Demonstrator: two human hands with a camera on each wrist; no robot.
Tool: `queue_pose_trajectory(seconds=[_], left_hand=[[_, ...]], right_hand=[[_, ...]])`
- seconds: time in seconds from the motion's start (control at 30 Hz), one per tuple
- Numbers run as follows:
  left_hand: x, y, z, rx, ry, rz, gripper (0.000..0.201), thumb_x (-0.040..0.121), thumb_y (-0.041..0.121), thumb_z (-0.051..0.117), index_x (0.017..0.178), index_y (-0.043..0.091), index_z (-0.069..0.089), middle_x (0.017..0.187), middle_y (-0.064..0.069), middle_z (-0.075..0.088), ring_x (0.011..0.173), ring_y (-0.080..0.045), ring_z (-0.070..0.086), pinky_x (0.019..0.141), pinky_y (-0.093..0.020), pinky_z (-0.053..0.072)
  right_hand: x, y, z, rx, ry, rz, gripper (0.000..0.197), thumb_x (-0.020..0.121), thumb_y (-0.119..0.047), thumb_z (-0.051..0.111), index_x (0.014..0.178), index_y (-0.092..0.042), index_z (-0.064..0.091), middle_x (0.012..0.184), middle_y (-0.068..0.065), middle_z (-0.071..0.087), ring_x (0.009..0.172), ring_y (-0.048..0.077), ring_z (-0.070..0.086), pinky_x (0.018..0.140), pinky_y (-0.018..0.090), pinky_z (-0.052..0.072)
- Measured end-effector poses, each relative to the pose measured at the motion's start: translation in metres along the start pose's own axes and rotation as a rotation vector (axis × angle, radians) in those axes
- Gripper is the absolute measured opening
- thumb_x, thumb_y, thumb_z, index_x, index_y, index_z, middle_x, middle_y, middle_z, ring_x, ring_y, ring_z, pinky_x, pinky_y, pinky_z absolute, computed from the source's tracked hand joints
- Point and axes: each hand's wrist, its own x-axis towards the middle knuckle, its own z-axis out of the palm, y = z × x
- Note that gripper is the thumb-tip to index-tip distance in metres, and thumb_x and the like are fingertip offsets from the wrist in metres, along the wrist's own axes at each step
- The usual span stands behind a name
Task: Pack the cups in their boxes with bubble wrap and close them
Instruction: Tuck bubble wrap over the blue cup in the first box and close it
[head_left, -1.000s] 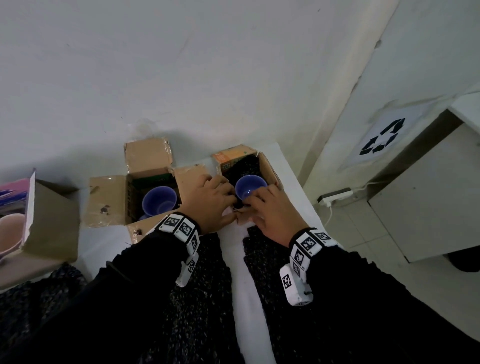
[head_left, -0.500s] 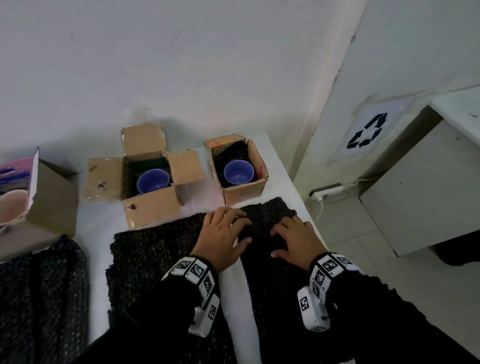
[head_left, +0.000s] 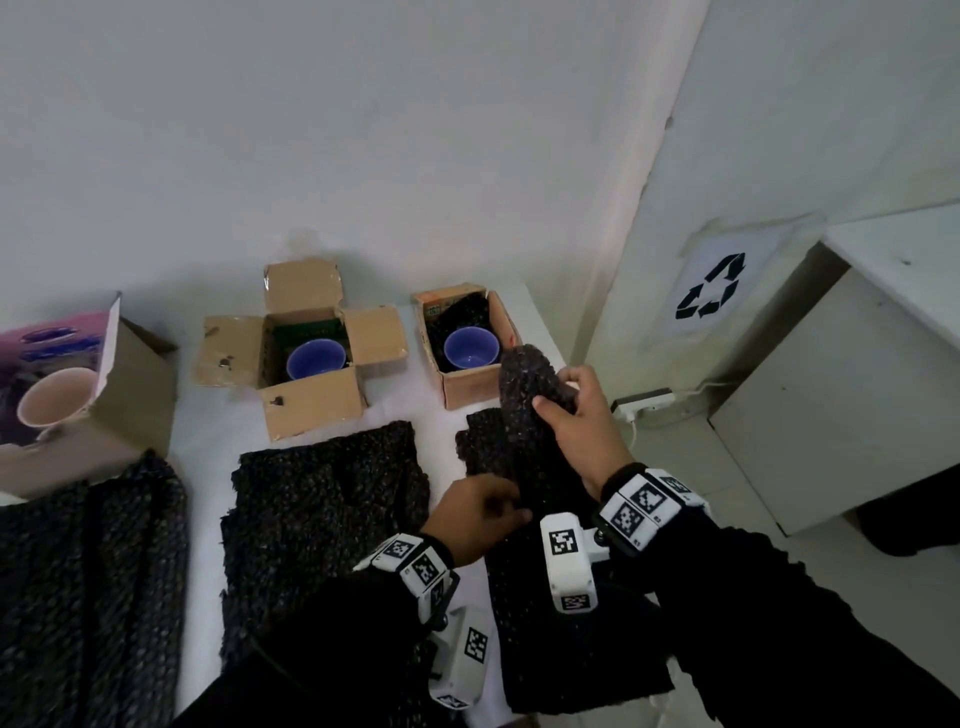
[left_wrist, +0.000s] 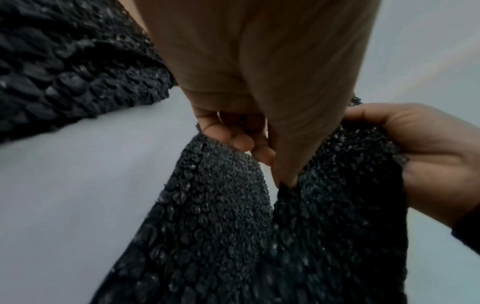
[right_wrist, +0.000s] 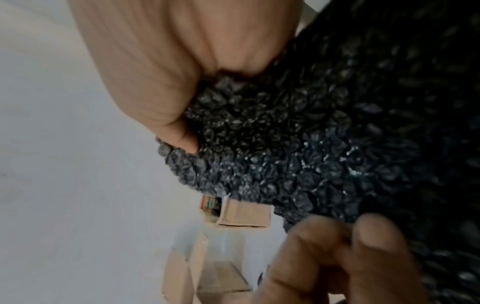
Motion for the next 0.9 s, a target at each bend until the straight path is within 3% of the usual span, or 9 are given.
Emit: queue_pose_trajectory(seconds=[0.13,0.3,0.4,0.5,0.6,0.67,0.73,0.83,0.9], left_hand=[[0.0,-0.006,-0.009,-0.113,0.069,-0.012,0.007,0.097,0.02,0.053,0.092,0.016,0.057,0.085,0.002,0.057,0.076,-0.01,0.053,0.073,-0.028,0.043],[0.012,-0.006,-0.039,-0.207,0.275,-0.111,0.01,0.101,0.019,0.041,0.102,0.015,0.05,0.082,-0.005,0.062,0.075,-0.022,0.058,0.077,-0.039,0.047],[0.019,0.011,-0.054,-0.144,0.359,-0.061,0.013,0.102,0.015,0.036,0.095,0.021,0.045,0.073,-0.004,0.054,0.067,-0.02,0.051,0.068,-0.033,0.038],[0.018,0.023,-0.066,-0.109,0.347,0.025,0.01,0.098,0.039,0.048,0.09,0.034,0.05,0.074,0.011,0.057,0.077,-0.015,0.06,0.067,-0.028,0.04],[0.018,0.02,-0.08,0.29,0.105,0.03,0.062,0.063,0.078,0.065,0.11,0.038,0.057,0.093,0.015,0.068,0.087,-0.005,0.064,0.076,-0.024,0.051],[0.024,0.019,-0.086,0.637,0.015,0.05,0.047,0.072,0.064,0.066,0.104,0.03,0.062,0.096,0.005,0.068,0.091,-0.016,0.063,0.077,-0.031,0.051],[0.029,0.02,-0.091,0.726,0.011,0.095,0.023,0.085,0.036,0.058,0.101,0.022,0.064,0.101,-0.002,0.063,0.096,-0.024,0.06,0.076,-0.033,0.048],[0.035,0.017,-0.095,0.686,0.021,0.149,0.024,0.089,0.017,0.051,0.112,0.017,0.058,0.113,-0.003,0.054,0.101,-0.024,0.053,0.078,-0.034,0.044],[0.039,0.016,-0.097,0.711,-0.002,0.1,0.024,0.091,0.015,0.046,0.116,0.016,0.047,0.104,-0.007,0.06,0.094,-0.029,0.057,0.074,-0.038,0.045]], right_hand=[[0.003,-0.017,-0.016,0.0,-0.005,-0.178,0.078,0.079,0.016,0.042,0.128,-0.045,0.04,0.134,-0.01,0.051,0.118,0.002,0.053,0.099,0.02,0.044],[0.015,-0.023,-0.027,-0.247,0.0,-0.103,0.041,0.077,0.012,0.044,0.094,-0.02,0.064,0.094,-0.005,0.063,0.099,0.022,0.058,0.084,0.027,0.045],[0.016,-0.022,-0.026,-0.295,-0.078,-0.17,0.051,0.075,0.015,0.039,0.098,-0.02,0.067,0.103,-0.006,0.068,0.102,0.011,0.06,0.092,0.02,0.044],[0.02,-0.026,-0.025,-0.338,-0.148,-0.18,0.043,0.075,0.009,0.04,0.092,-0.015,0.07,0.092,-0.003,0.07,0.087,0.008,0.061,0.078,0.012,0.044],[0.027,-0.025,-0.024,-0.307,-0.233,-0.069,0.02,0.065,-0.015,0.044,0.074,-0.007,0.06,0.07,0.005,0.057,0.07,0.02,0.051,0.067,0.03,0.037],[0.032,-0.021,-0.024,-0.284,-0.3,-0.037,0.026,0.066,-0.03,0.054,0.072,-0.005,0.056,0.067,0.006,0.053,0.069,0.019,0.05,0.067,0.031,0.036],[0.034,-0.02,-0.024,-0.421,-0.399,-0.073,0.037,0.067,-0.047,0.074,0.08,-0.015,0.06,0.072,-0.004,0.061,0.07,0.011,0.058,0.067,0.026,0.042],[0.036,-0.018,-0.019,-0.618,-0.627,-0.063,0.052,0.062,-0.038,0.088,0.104,-0.024,0.061,0.093,-0.014,0.067,0.085,-0.002,0.062,0.078,0.018,0.046],[0.038,-0.014,-0.013,-0.758,-0.7,-0.084,0.047,0.071,-0.03,0.083,0.113,-0.022,0.064,0.103,-0.011,0.068,0.094,0.004,0.062,0.085,0.021,0.046]])
